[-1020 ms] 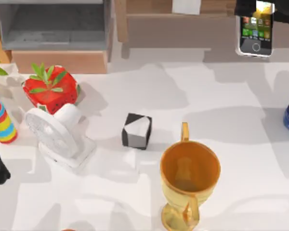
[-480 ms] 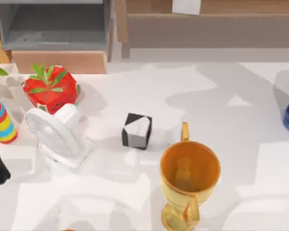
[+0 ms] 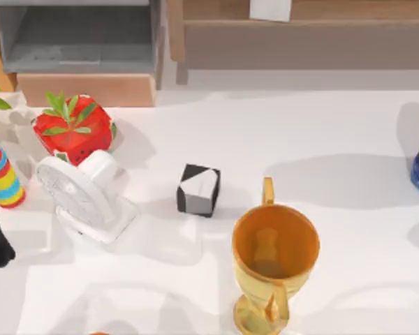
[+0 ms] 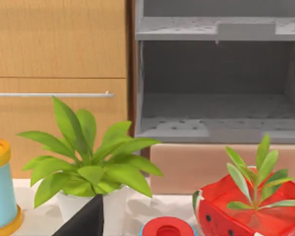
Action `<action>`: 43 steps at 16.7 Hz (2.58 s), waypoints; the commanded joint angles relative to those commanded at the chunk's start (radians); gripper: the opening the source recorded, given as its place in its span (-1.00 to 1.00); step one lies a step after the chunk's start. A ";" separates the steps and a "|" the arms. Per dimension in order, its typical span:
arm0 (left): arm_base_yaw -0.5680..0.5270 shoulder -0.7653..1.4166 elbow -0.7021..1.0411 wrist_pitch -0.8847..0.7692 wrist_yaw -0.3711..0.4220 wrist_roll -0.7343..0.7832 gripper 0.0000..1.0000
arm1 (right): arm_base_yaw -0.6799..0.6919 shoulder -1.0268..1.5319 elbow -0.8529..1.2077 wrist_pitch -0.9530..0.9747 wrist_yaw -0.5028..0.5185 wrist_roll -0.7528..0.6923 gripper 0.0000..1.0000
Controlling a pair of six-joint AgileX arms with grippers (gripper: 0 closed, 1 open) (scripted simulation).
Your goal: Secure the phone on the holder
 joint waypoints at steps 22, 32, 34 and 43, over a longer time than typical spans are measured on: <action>0.000 0.000 0.000 0.000 0.000 0.000 1.00 | -0.009 0.092 -0.131 0.272 -0.056 0.034 -1.00; 0.000 0.000 0.000 0.000 0.000 0.000 1.00 | -0.007 0.101 -0.129 0.280 -0.059 0.040 -0.10; 0.000 0.000 0.000 0.000 0.000 0.000 1.00 | -0.007 0.101 -0.129 0.280 -0.059 0.040 0.21; 0.000 0.000 0.000 0.000 0.000 0.000 1.00 | -0.007 0.101 -0.129 0.280 -0.059 0.040 1.00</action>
